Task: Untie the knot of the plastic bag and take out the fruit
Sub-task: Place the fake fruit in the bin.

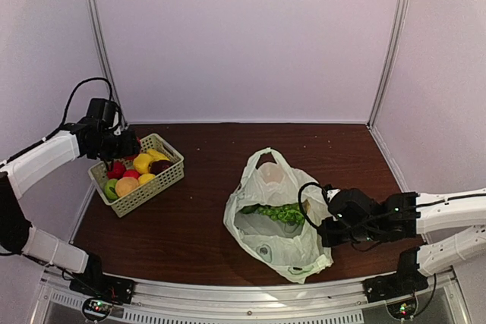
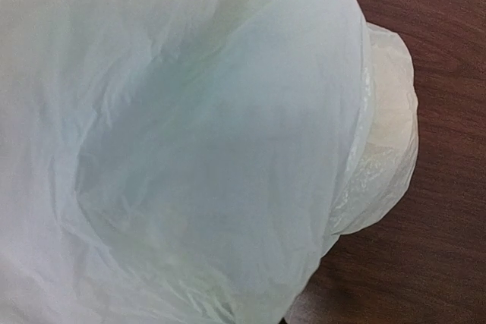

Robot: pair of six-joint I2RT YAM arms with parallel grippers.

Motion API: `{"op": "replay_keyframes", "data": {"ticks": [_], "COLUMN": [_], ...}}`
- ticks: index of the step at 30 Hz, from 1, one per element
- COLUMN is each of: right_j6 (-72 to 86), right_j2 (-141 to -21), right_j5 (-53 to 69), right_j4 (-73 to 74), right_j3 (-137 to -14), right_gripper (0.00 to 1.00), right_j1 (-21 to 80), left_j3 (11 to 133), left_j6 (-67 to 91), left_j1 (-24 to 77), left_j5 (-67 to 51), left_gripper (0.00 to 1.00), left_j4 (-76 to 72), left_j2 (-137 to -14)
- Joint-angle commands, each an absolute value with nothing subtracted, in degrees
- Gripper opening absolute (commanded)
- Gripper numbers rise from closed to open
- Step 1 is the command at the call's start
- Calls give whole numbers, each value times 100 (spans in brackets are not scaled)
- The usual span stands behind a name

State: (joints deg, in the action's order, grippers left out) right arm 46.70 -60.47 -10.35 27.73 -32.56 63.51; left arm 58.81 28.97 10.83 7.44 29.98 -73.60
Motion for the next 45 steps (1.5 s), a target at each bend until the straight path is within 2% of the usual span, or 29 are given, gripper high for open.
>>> {"op": "replay_keyframes", "data": {"ticks": [1,9,14,22,31,36,40,45], "right_j6": [4666,4663,4624,4621,4655,4666,4663,4677], "right_j2": [-5931,-5914,-5939,-6026,-5995,-5964,-5971,-6065], "right_j5": [-1218,-1202,-1180,-1136,-1147,-1143,-1150,-1152], "right_j4": [2905,2907,2941,2873,2880,2909,2926,2835], "right_j3": [-3390,-3380,-3431,-3415,-3407,-3419,-3466,-3545], "right_gripper": [0,0,0,0,0,0,0,0], "right_j1": [6346,6343,6341,6342,6342,6336,6341,6342], "left_j3": [5857,5827,5743,5712,5705,5695,5570,5016], "left_j6": [2595,2510,2419,2295,2346,2369,2460,2805], "left_j1": [901,730,568,563,568,566,569,636], "left_j5": [1208,1356,1132,984,1061,1118,1007,-221], "left_gripper": [64,64,69,87,97,97,97,94], "left_j4": [2602,2345,2302,2274,2301,2424,2531,2512], "left_j2": [-7909,-8565,-8839,-8868,-8729,-8327,-7562,-6414]}}
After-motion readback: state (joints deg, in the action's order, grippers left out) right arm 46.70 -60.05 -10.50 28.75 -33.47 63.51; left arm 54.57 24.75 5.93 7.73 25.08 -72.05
